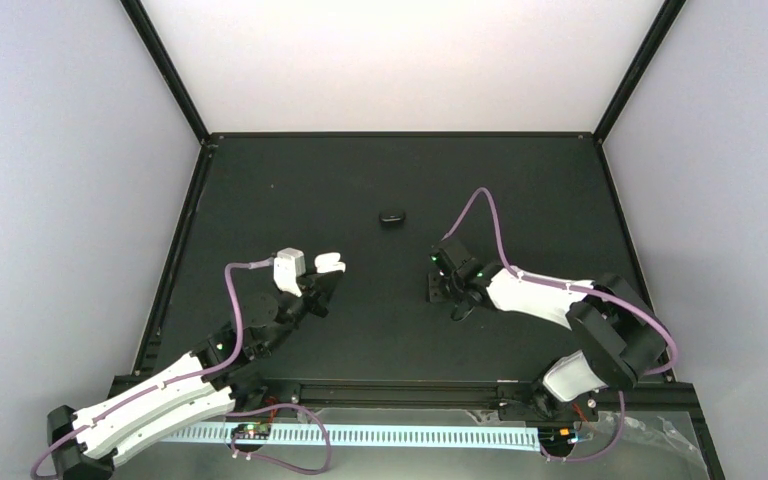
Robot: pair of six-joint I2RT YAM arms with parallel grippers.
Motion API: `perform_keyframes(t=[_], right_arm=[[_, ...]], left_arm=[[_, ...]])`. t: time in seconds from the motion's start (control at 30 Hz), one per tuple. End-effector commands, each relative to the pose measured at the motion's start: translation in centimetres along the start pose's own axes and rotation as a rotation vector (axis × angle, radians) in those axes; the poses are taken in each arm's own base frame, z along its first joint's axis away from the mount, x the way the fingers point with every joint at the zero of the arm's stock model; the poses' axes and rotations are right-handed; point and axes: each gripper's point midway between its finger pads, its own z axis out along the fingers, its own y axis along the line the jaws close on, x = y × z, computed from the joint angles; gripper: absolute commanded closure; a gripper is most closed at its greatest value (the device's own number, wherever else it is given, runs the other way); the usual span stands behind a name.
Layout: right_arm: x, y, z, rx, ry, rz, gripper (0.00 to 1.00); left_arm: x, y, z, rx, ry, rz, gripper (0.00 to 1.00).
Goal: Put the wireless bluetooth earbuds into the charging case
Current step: Adjust the earbud at the center of the board.
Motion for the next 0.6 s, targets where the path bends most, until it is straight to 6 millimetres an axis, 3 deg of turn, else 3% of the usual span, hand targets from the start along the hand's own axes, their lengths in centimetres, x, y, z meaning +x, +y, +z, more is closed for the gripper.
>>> perform_keyframes(t=[0.0, 0.57], right_arm=[[-0.9, -2.2, 0.3, 0.05, -0.036, 0.04, 0.6], [-2.1, -7.4, -0.9, 0.15, -0.063, 0.091, 0.56]], left_arm=[[-0.5, 0.1, -0.1, -0.005, -0.02, 0.008, 0.98], [-0.3, 0.1, 0.1, -0.009, -0.016, 0.015, 0.98]])
